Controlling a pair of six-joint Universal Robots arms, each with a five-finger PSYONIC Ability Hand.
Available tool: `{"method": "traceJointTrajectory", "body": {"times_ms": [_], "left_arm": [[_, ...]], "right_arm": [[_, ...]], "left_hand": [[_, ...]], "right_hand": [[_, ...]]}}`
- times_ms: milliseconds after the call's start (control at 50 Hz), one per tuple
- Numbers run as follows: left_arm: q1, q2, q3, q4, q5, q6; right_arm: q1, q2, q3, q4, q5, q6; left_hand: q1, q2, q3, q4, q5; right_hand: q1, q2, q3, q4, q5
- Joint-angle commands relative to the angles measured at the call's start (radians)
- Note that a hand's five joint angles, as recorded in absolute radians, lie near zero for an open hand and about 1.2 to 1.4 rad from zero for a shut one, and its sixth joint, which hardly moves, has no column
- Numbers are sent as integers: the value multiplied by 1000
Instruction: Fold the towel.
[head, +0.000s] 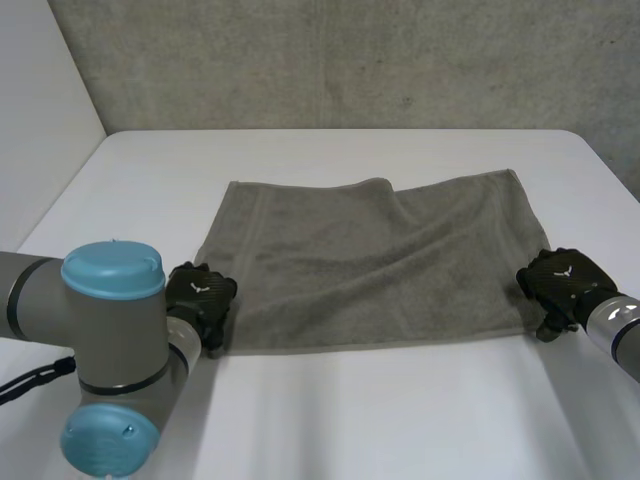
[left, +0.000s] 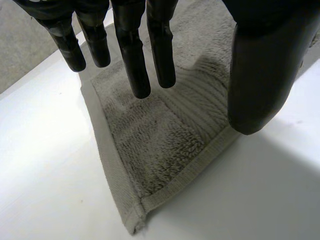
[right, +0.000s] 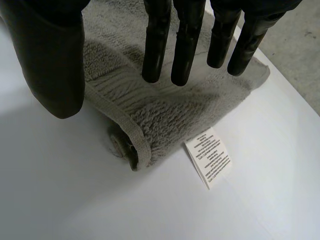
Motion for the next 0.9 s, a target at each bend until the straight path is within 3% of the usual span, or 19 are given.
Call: {"method": "traceJointTrajectory", "body": {"times_ms": [20, 100, 120, 140, 160, 180, 440, 580, 700, 720, 740, 780, 900], "left_arm": [[12, -16, 19, -1, 0, 8], [12, -34, 31, -1, 1, 38], [12, -34, 31, -1, 1, 38], [12, -39, 36, -1, 3, 50], [14, -39, 42, -2, 1, 63], [15, -38, 53, -4, 1, 70], [121, 114, 79, -4, 35, 66], [129, 110, 113, -6, 67, 66], [107, 87, 90, -30, 67, 61], [106, 81, 79, -36, 69, 61], [106, 81, 79, -36, 69, 61], [91, 76, 56, -38, 69, 61], [67, 65, 34, -38, 66, 61]], "right_arm": [[-6, 13, -16, -2, -4, 1], [-4, 25, -31, -2, -2, 6], [-4, 33, -42, 0, 1, 7], [-1, 37, -53, 1, 3, 7], [-1, 37, -65, 7, 6, 10], [-1, 37, -65, 7, 6, 10], [6, -72, -137, 99, -22, 236], [6, -59, -192, 101, -4, 286], [25, 4, -269, 122, 21, 420], [31, 23, -292, 131, 26, 447], [38, 42, -316, 144, 32, 463], [46, 54, -339, 157, 44, 470], [78, 106, -433, 193, 117, 484]], "left_hand": [[-89, -90, -52, -56, -89], [-54, -55, -52, -56, -54], [-54, -55, -52, -56, -54], [141, 140, -52, -56, 141], [515, 514, -52, -56, 515], [701, 700, -52, -56, 701], [703, 702, -52, -56, 703], [703, 702, -52, -56, 703], [703, 702, -52, -56, 703], [526, 525, -52, -56, 526], [524, 524, -52, -56, 525], [115, 114, -52, -56, 115], [-1, -2, -52, -56, -1]], "right_hand": [[27, 27, -48, -67, 23], [238, 239, -48, -67, 234], [433, 433, -48, -67, 429], [740, 741, -48, -67, 736], [745, 745, -48, -67, 741], [745, 745, -48, -67, 741], [745, 746, -48, -67, 741], [745, 746, -48, -67, 741], [745, 746, -48, -67, 741], [745, 746, -48, -67, 741], [745, 746, -48, -67, 741], [745, 746, -48, -67, 741], [745, 746, -48, -67, 741]]}}
